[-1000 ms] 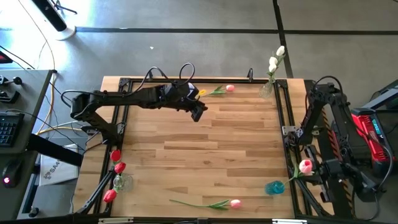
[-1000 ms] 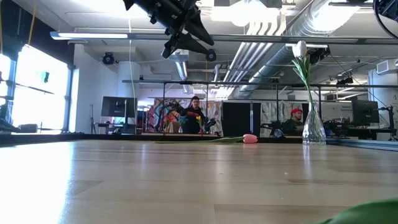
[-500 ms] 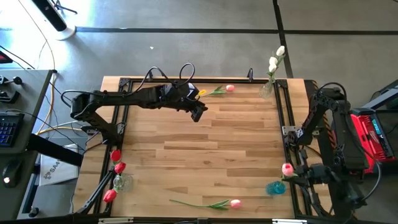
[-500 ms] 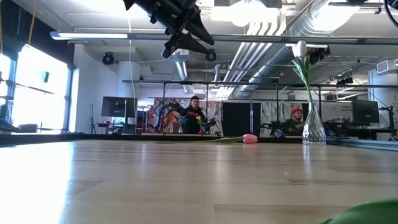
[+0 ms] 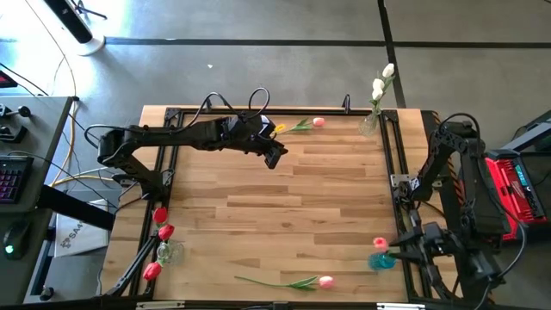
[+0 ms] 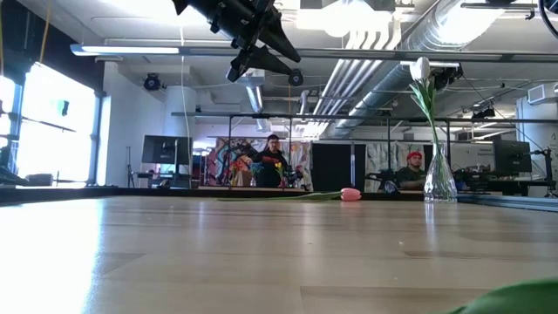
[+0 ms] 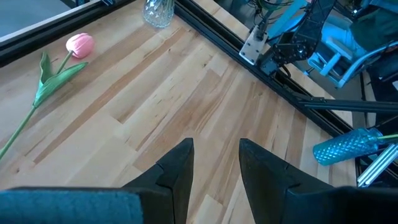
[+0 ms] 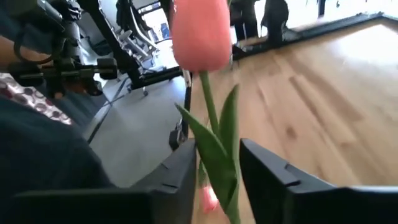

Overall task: Sort flowers into vase by color
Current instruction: Put the middle pink tulip into the blue vase, then put the top pink tulip into the blue vase

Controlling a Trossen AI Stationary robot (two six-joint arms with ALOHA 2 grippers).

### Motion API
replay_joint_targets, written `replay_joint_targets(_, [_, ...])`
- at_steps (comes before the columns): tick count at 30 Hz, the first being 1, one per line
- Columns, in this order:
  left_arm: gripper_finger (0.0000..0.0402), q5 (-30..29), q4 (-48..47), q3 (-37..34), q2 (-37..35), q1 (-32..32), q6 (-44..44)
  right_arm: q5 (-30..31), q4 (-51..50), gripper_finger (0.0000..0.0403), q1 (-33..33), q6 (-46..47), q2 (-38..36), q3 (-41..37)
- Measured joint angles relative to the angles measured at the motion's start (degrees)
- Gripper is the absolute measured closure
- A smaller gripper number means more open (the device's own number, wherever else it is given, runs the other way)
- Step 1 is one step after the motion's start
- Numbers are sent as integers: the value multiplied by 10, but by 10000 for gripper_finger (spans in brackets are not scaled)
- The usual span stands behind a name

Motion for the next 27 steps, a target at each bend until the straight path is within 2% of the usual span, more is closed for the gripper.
replay_joint_targets(5, [284,0,0,0,0,0,0,-27,33,251,1,9,-15,0])
replay_joint_targets(9, [284,0,0,0,0,0,0,-23,91,245,1,-3,-47,1])
replay_joint_targets(15, [284,3,1,0,0,-1,11,-16,216,247,1,-107,-95,1])
replay_joint_targets(19, [284,26,2,0,0,-7,59,31,306,247,1,-211,-120,1])
replay_joint_targets(27, [284,39,1,0,0,-24,138,193,421,247,-14,-364,-157,2])
